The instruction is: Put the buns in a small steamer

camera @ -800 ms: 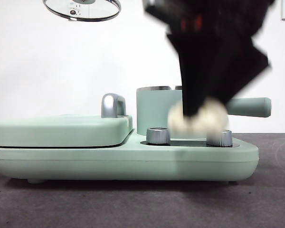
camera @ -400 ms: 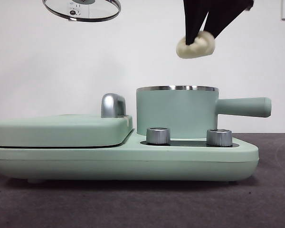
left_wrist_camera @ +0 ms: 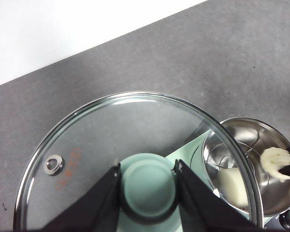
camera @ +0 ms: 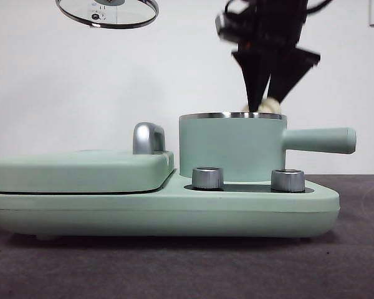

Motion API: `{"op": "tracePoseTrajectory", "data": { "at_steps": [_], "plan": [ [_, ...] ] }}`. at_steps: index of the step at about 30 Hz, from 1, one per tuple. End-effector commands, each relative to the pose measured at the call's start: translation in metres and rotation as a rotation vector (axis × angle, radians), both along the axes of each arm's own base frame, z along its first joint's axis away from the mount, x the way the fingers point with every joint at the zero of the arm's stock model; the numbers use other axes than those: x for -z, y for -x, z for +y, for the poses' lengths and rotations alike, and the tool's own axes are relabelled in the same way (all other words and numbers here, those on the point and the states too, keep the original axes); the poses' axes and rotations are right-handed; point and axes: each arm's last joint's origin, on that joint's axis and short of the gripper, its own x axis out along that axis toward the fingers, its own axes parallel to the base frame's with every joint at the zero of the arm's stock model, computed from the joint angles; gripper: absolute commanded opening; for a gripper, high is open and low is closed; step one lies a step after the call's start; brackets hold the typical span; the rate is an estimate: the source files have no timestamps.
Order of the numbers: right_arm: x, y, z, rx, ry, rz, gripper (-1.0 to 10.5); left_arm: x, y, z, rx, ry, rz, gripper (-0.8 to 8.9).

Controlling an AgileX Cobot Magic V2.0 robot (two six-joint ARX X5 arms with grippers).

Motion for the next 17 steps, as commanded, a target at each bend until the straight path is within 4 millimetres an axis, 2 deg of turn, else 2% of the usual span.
{"op": "tracePoseTrajectory", "data": {
  "at_steps": [1,15,17],
  "plan": [
    [0.008,-0.01,0.007,-0.033,0.006,-0.01,1.3,-0.01,0.002,0.0,0.006,0.018,-0.049,0.19],
    [0.026,-0.022,0.014,-0.042,0.011,-0.003,1.4,-0.01,0.002,0.0,0.006,0.019,-0.048,0.19],
    [0.026,-0.022,0.014,-0.043,0.009,-0.007,1.7,-0.01,0.002,0.0,0.007,0.018,-0.048,0.19]
  ]
}}
